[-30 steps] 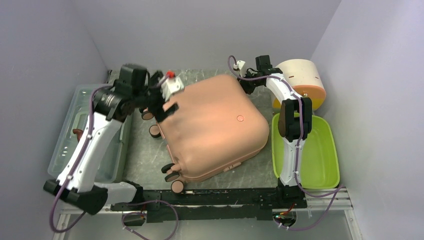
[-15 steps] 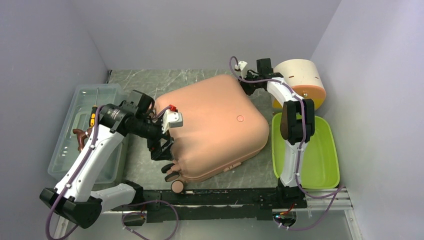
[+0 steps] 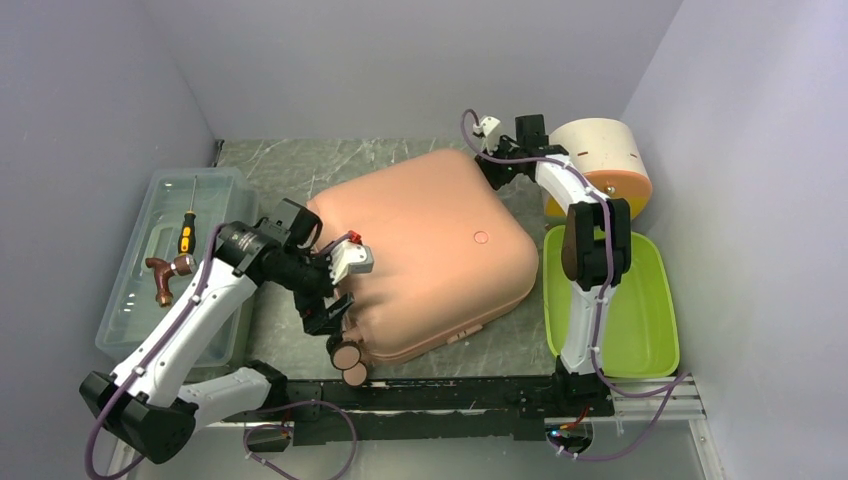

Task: Open, take out, and arrange the luggage
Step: Adjust the luggage at the center of the board.

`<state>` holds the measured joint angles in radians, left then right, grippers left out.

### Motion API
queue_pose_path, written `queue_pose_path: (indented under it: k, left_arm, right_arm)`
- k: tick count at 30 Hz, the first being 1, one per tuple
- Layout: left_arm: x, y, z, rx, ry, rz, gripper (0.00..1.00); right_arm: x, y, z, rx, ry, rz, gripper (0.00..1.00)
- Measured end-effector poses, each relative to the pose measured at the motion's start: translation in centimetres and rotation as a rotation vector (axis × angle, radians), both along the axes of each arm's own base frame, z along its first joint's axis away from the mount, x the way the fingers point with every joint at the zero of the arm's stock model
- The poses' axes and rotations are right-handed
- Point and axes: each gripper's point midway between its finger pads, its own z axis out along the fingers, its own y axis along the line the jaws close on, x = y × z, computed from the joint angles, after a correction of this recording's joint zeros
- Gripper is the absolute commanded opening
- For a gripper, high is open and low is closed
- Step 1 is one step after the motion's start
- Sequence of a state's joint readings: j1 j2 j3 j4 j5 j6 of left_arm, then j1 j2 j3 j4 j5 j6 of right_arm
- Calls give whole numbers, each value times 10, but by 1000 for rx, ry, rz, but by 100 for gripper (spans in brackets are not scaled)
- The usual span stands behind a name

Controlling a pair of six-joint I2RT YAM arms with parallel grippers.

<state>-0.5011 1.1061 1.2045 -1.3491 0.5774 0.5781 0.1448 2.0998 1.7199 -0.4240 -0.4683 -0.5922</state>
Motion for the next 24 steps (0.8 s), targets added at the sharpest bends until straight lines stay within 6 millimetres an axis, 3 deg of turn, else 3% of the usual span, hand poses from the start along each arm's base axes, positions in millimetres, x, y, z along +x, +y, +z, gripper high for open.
queue_pose_path:
  k: [3, 6, 13, 17, 24]
  left_arm:
    - [23, 13, -8, 84, -108, 69, 99]
    - [49, 27, -17, 176, -208, 148, 99]
    - [106, 64, -12, 300, -373, 371, 99]
    - [131, 78, -21, 365, -389, 448, 98]
    - [147, 85, -41, 449, -340, 452, 97]
  right_arm:
    - [5, -12, 3, -32, -17, -51, 61]
    - [-1, -22, 9, -56, -21, -80, 61]
    - [-49, -29, 51, -58, -46, -86, 59]
    - [-73, -26, 71, -29, -65, -61, 56]
    - [-97, -22, 60, -45, -21, -19, 53]
